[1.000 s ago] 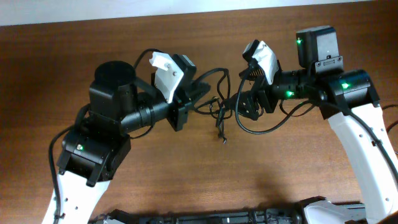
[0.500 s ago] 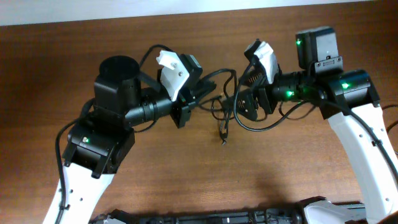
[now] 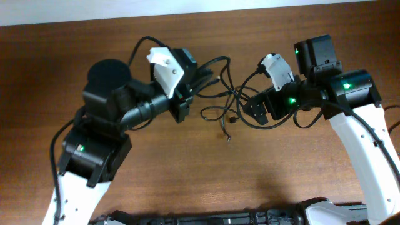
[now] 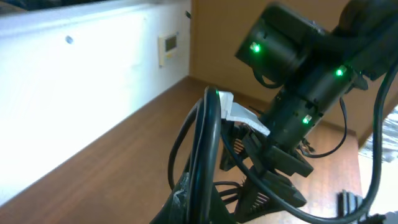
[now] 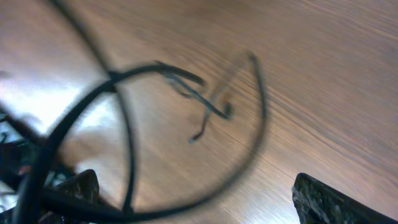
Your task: Untangle cables
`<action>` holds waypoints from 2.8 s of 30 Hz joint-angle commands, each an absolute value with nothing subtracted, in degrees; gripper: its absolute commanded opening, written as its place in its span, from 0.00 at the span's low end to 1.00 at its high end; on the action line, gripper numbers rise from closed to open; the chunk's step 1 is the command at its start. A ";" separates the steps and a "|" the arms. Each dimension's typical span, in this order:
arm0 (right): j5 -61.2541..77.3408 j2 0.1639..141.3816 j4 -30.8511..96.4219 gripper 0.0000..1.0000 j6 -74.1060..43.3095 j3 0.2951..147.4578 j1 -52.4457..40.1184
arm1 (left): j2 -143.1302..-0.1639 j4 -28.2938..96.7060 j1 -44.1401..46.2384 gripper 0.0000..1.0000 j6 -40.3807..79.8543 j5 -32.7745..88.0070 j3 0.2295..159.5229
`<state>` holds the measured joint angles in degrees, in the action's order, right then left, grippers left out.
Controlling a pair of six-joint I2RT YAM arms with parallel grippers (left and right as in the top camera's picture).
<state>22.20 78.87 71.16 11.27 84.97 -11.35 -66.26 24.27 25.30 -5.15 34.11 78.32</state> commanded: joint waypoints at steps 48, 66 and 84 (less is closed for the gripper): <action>13.13 79.46 70.08 0.99 -0.14 84.97 -11.62 | -67.81 42.02 23.46 0.99 -0.19 3.70 79.22; 17.65 88.79 74.54 0.99 9.67 83.53 -11.62 | -67.81 46.37 23.46 0.99 -0.23 3.60 79.22; 27.86 89.25 59.88 0.97 18.41 63.53 -20.73 | -67.81 46.37 23.46 0.99 -0.21 3.60 79.22</action>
